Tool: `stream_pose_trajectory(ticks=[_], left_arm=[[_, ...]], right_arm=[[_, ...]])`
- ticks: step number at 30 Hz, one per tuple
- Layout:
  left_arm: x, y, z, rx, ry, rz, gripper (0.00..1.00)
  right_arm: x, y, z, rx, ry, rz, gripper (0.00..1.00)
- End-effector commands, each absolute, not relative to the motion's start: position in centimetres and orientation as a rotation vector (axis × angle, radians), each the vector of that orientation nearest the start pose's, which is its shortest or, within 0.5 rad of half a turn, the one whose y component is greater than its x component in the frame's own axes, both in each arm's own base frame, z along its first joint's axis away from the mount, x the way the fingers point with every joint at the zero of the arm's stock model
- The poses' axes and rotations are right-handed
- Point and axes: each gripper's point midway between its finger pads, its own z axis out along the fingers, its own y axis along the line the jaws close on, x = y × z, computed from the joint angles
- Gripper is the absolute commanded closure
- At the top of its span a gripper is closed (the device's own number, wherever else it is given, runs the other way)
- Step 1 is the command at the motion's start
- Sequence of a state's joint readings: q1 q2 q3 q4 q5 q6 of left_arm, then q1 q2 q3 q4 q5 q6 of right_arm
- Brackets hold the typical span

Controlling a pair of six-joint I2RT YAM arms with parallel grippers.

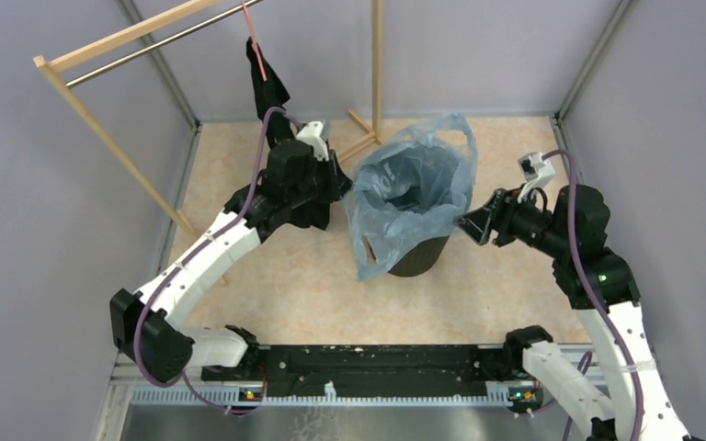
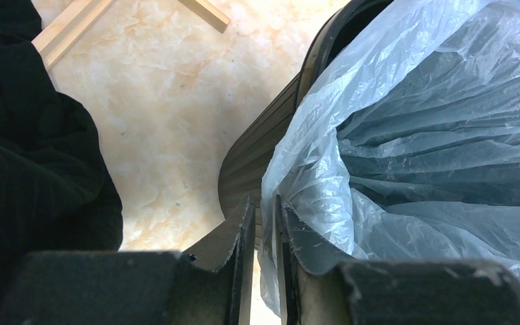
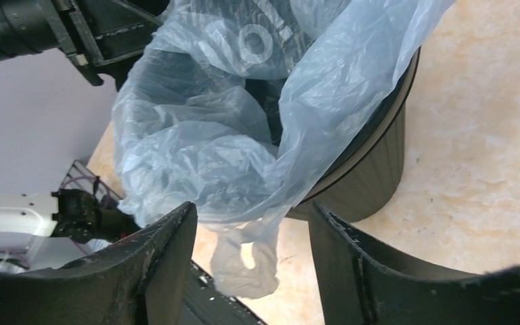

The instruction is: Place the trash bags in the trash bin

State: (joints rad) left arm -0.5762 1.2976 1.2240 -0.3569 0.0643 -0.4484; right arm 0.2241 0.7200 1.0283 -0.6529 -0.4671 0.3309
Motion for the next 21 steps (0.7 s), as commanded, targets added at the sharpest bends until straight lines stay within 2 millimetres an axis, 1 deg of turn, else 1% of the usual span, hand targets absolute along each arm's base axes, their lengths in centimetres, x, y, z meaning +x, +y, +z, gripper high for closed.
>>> stream_pose_trajectory(ticks=[1, 3, 6, 8, 11, 13, 16, 19, 21], left_arm=[[32.1, -24.7, 29.2, 0.176, 1.998, -0.765, 0.76], [32.0, -24.6, 29.1, 0.176, 2.001, -0.759, 0.75], [31.7, -24.2, 29.1, 0.175, 2.003, -0.745, 0.72], [31.5, -24.0, 29.2, 0.177, 1.999, -0.741, 0.7], [31.2, -23.8, 29.2, 0.18, 1.995, -0.745, 0.66], [31.1, -24.0, 29.1, 0.186, 1.995, -0.758, 0.66], [31.0, -24.4, 28.9, 0.194, 2.001, -0.781, 0.67], [30.7, -24.7, 28.8, 0.203, 2.004, -0.805, 0.7], [30.6, -24.8, 28.8, 0.203, 2.003, -0.814, 0.73]], right_arm=[[19.9, 14.7, 31.4, -0.191, 1.923, 0.898, 0.49], [19.8, 15.0, 30.9, -0.183, 1.937, 0.927, 0.57], [19.7, 15.0, 30.1, -0.173, 1.957, 0.935, 0.6], [19.7, 14.7, 29.7, -0.159, 1.963, 0.916, 0.6], [19.8, 14.6, 29.7, -0.156, 1.958, 0.904, 0.48], [20.0, 14.6, 29.8, -0.153, 1.951, 0.908, 0.42], [20.3, 14.7, 29.2, -0.142, 1.956, 0.907, 0.33], [20.4, 14.8, 28.7, -0.14, 1.964, 0.918, 0.31], [20.4, 15.3, 28.6, -0.139, 1.96, 0.957, 0.34]])
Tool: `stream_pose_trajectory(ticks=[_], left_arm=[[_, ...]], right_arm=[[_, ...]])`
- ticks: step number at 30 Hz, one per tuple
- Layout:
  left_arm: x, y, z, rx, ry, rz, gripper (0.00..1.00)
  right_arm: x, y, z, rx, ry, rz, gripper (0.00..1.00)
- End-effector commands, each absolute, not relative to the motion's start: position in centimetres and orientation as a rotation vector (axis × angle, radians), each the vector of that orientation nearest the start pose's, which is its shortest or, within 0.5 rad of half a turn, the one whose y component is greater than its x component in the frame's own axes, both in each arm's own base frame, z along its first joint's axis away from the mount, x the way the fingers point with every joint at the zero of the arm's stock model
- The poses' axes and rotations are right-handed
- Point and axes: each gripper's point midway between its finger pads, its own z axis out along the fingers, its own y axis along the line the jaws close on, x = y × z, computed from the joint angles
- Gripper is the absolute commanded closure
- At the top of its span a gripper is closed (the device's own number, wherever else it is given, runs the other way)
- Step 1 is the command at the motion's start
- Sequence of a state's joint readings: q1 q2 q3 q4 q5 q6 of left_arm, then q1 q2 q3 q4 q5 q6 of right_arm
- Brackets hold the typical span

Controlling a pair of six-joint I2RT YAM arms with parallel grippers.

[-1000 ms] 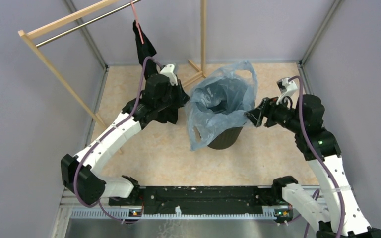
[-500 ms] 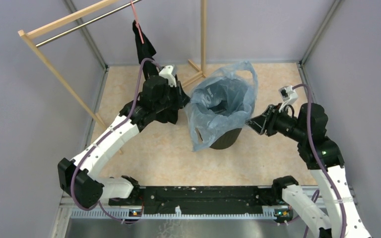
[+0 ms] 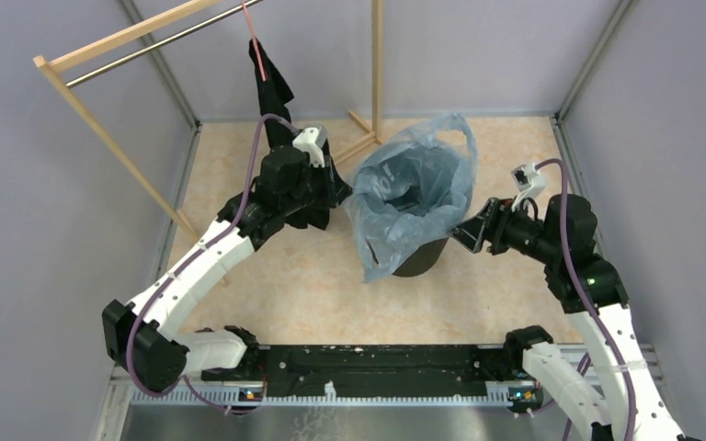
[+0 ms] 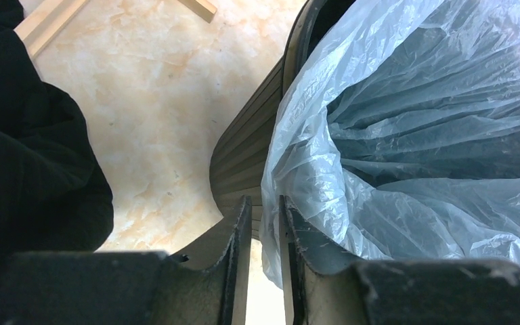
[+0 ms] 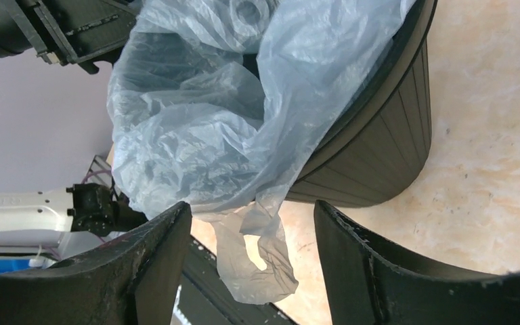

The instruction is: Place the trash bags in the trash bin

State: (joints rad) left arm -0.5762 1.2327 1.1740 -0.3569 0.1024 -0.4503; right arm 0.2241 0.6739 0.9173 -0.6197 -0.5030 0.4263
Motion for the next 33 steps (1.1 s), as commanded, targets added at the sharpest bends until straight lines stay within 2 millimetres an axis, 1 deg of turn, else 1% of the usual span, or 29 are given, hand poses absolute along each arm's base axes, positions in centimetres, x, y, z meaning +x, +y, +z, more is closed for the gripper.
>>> stream_pose_trajectory(ticks=[1, 4, 9, 11, 14, 17, 18, 21, 23, 28, 33], left_arm=[[30.6, -24.8, 28.8, 0.202, 2.003, -0.814, 0.74], [30.5, -24.7, 28.7, 0.2, 2.003, -0.816, 0.79], [30.3, -24.8, 28.7, 0.202, 2.005, -0.831, 0.84], [30.2, -24.9, 28.7, 0.204, 2.005, -0.837, 0.87], [30.2, -25.0, 28.7, 0.205, 2.006, -0.847, 0.91], [30.1, -25.1, 28.6, 0.205, 2.007, -0.851, 0.94], [30.1, -25.1, 28.6, 0.205, 2.006, -0.851, 0.94], [30.2, -24.9, 28.4, 0.201, 2.01, -0.839, 0.96], [30.3, -24.8, 28.4, 0.197, 2.01, -0.827, 0.97], [30.4, -24.3, 28.5, 0.189, 2.006, -0.798, 0.98], [30.2, -24.4, 28.9, 0.193, 1.998, -0.812, 0.98]], right_arm=[[20.3, 15.5, 28.7, -0.136, 1.957, 0.983, 0.34], [20.2, 16.3, 28.7, -0.126, 1.943, 1.06, 0.33], [19.8, 17.4, 29.3, -0.112, 1.91, 1.178, 0.25], [19.5, 17.7, 29.1, -0.107, 1.912, 1.217, 0.25], [19.3, 18.0, 28.6, -0.095, 1.926, 1.252, 0.28], [19.0, 18.1, 29.0, -0.096, 1.91, 1.278, 0.31], [18.9, 18.1, 29.3, -0.096, 1.903, 1.283, 0.35], [18.8, 18.1, 29.7, -0.095, 1.893, 1.284, 0.52], [18.7, 18.0, 29.6, -0.089, 1.896, 1.277, 0.6], [18.5, 17.6, 28.6, -0.076, 1.93, 1.241, 0.71], [18.4, 17.1, 27.8, -0.065, 1.958, 1.189, 0.82]])
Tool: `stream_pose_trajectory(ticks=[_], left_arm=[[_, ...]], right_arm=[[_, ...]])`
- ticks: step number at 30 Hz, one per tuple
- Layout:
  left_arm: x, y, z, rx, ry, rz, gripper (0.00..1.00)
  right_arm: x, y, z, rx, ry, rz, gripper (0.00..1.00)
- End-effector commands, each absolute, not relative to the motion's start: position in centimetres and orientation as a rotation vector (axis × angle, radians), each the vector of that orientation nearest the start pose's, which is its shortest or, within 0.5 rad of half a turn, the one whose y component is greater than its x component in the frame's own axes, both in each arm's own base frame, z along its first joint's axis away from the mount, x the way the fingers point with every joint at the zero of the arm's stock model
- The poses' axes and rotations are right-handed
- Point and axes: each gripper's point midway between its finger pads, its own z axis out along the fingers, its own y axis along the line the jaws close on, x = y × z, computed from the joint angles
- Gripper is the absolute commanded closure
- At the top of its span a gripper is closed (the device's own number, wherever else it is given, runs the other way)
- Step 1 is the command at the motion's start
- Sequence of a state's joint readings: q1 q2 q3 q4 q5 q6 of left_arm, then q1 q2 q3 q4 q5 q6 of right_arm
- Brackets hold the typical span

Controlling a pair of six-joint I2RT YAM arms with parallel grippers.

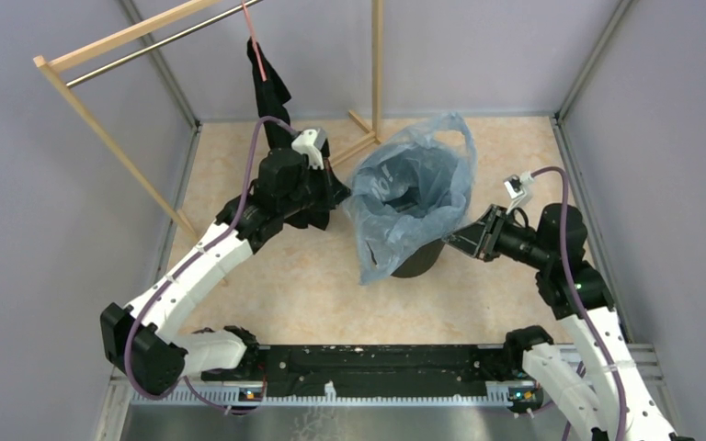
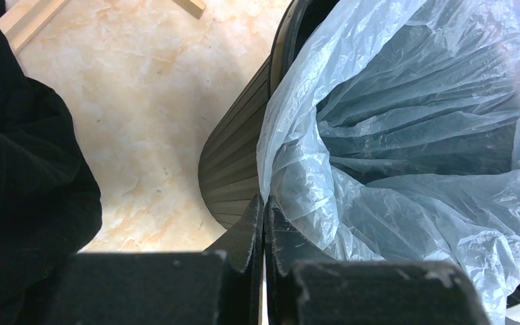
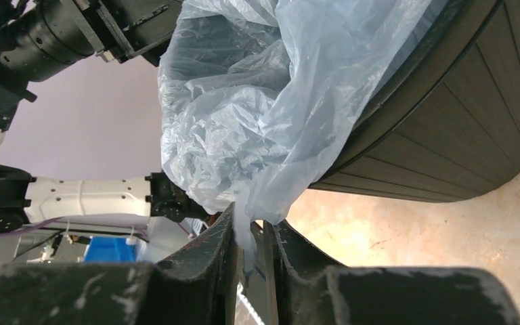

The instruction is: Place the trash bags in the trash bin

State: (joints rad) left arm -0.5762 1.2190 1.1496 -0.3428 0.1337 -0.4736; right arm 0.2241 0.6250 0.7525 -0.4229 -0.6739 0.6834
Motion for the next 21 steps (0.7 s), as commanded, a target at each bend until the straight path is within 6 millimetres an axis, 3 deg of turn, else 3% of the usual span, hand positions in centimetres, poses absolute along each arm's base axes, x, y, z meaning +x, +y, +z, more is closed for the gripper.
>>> stream_pose_trajectory(ticks=[1, 8, 11, 17, 21], left_arm=[[30.2, -24.4, 29.0, 0.195, 1.998, -0.816, 0.99], [30.2, -24.3, 28.7, 0.191, 2.004, -0.804, 1.0], [30.2, -24.3, 28.7, 0.189, 2.004, -0.805, 1.0], [30.5, -24.0, 28.8, 0.183, 1.997, -0.783, 1.0], [31.0, -23.9, 28.0, 0.18, 2.015, -0.75, 1.0]], right_arm=[[18.3, 17.0, 27.8, -0.066, 1.959, 1.185, 0.83], [18.1, 16.4, 28.0, -0.059, 1.956, 1.134, 0.9], [18.2, 16.2, 28.0, -0.057, 1.951, 1.117, 1.0], [18.2, 16.2, 28.1, -0.075, 1.946, 1.108, 0.99], [18.3, 14.3, 27.3, -0.124, 2.009, 0.913, 0.55]])
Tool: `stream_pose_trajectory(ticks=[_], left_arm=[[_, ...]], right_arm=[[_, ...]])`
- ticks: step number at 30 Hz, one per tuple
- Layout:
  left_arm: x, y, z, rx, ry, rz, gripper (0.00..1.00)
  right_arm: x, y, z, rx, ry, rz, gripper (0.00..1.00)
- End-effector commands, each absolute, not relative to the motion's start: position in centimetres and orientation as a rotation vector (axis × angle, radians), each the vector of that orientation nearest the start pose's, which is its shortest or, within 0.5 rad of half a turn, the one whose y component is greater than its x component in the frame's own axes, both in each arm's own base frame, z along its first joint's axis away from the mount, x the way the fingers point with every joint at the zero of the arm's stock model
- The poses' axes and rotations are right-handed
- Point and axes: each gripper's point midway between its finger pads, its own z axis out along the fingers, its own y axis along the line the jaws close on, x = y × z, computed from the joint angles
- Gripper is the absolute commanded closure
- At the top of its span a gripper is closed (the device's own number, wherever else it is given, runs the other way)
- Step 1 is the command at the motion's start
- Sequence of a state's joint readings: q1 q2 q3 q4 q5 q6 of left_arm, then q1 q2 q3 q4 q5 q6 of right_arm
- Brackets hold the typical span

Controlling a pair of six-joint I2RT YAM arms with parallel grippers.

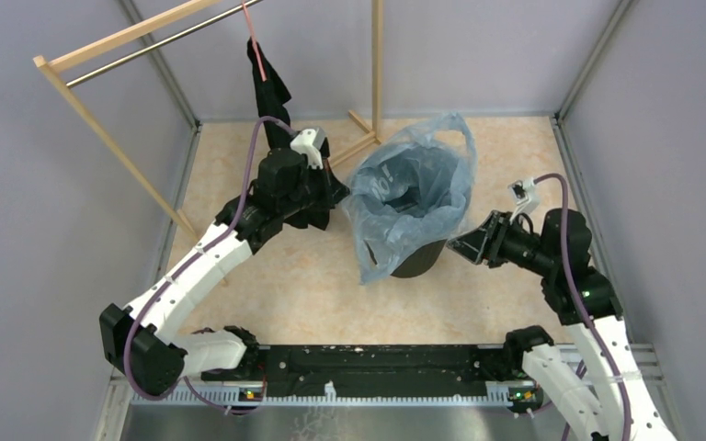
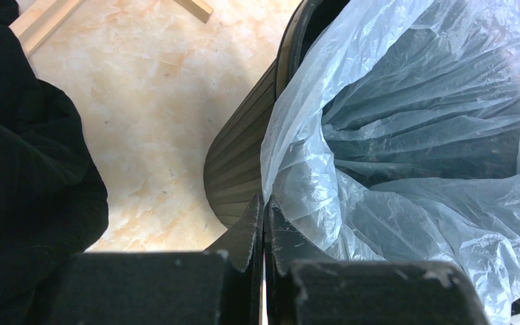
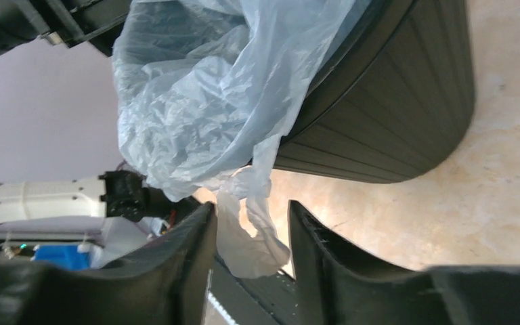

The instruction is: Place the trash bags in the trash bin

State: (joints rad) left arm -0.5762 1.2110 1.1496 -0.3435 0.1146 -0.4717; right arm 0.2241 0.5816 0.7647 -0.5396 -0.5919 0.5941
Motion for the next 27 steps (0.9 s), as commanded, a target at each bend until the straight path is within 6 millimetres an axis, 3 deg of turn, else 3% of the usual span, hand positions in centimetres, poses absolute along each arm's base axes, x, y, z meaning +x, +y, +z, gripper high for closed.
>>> stream_pose_trajectory(ticks=[1, 3, 6, 9, 11, 16, 21, 24, 27], left_arm=[[31.2, -23.9, 27.8, 0.179, 2.018, -0.743, 1.0], [31.3, -24.0, 27.3, 0.183, 2.029, -0.74, 1.0], [31.3, -24.3, 27.0, 0.185, 2.031, -0.758, 1.0], [31.3, -24.6, 27.1, 0.184, 2.025, -0.78, 1.0], [31.1, -24.7, 27.1, 0.187, 2.024, -0.789, 1.0], [30.8, -24.9, 27.1, 0.185, 2.029, -0.816, 1.0], [30.6, -25.0, 27.3, 0.181, 2.027, -0.834, 1.0], [30.5, -25.1, 27.6, 0.179, 2.022, -0.84, 1.0], [30.5, -25.1, 27.7, 0.18, 2.023, -0.845, 1.0]], right_arm=[[18.4, 13.5, 27.5, -0.136, 2.014, 0.844, 0.48], [18.4, 12.5, 28.4, -0.186, 1.992, 0.748, 0.35], [17.3, 13.7, 31.5, -0.388, 1.888, 0.788, 0.19], [17.2, 13.5, 34.4, -0.494, 1.796, 0.723, 0.16], [17.6, 13.6, 35.2, -0.53, 1.77, 0.683, 0.14], [19.2, 16.3, 34.1, -0.644, 1.819, 0.715, 0.18], [20.4, 17.7, 32.8, -0.756, 1.846, 0.53, 0.21], [21.0, 18.0, 31.4, -0.796, 1.878, 0.425, 0.27], [21.6, 17.8, 30.6, -0.792, 1.898, 0.367, 0.42]])
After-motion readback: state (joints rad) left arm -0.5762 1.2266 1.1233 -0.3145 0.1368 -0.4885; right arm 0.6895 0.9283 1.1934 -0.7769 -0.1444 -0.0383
